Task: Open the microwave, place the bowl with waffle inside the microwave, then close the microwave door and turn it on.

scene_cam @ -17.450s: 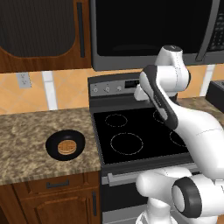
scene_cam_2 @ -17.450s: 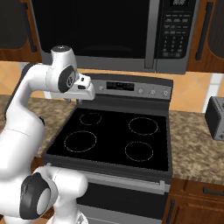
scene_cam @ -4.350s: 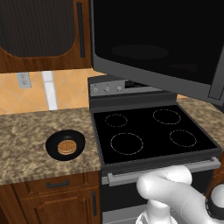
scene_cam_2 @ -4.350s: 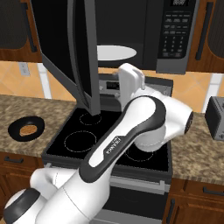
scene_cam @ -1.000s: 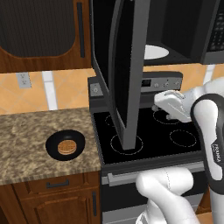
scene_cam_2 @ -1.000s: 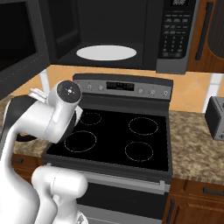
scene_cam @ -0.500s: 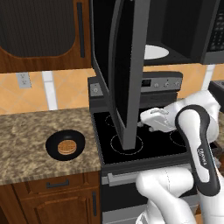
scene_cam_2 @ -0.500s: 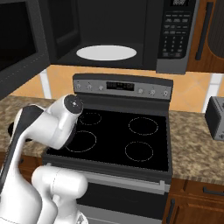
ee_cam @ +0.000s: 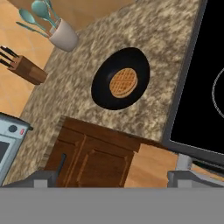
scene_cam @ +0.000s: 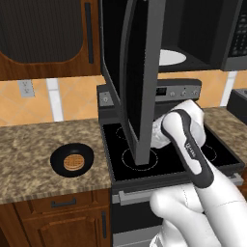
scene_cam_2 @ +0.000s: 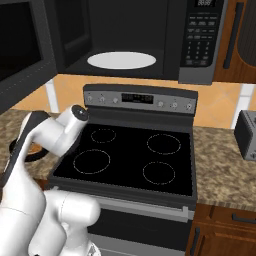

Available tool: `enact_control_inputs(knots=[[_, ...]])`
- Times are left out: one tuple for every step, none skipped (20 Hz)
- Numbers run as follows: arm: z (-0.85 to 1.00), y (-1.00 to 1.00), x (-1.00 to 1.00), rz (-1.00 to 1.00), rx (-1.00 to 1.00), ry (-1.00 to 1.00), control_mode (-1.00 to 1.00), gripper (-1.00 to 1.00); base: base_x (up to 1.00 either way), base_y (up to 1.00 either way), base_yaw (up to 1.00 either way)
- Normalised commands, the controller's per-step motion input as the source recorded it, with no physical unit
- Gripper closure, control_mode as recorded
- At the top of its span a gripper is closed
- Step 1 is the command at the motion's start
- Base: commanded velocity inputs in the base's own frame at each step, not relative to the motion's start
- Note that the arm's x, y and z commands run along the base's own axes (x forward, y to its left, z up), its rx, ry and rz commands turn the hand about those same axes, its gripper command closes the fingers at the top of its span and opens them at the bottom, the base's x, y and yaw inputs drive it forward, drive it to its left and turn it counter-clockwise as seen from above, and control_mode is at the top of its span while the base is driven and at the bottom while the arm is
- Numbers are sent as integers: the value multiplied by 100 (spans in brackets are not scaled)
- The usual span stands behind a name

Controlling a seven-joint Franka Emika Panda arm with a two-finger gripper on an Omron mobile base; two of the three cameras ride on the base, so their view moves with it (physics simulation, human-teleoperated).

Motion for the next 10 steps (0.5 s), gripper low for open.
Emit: enact_control_inputs(knots=[[-44, 31, 53, 11, 0, 4, -100, -100, 0, 0, 0], [-46, 28, 54, 12, 0, 5, -100, -100, 0, 0, 0], [-48, 29, 55, 12, 0, 5, -100, -100, 0, 0, 0], [-49, 31, 57, 11, 0, 5, -100, -100, 0, 0, 0], [-46, 45, 56, 9, 0, 4, -100, -100, 0, 0, 0], [-44, 47, 56, 7, 0, 4, -100, -100, 0, 0, 0], [-44, 44, 45, 5, 0, 2, -100, -100, 0, 0, 0], [-41, 43, 39, 1, 0, 2, -100, -100, 0, 0, 0], [-41, 42, 34, 0, 0, 2, -100, -100, 0, 0, 0], [-37, 43, 34, 0, 0, 2, -100, -100, 0, 0, 0]])
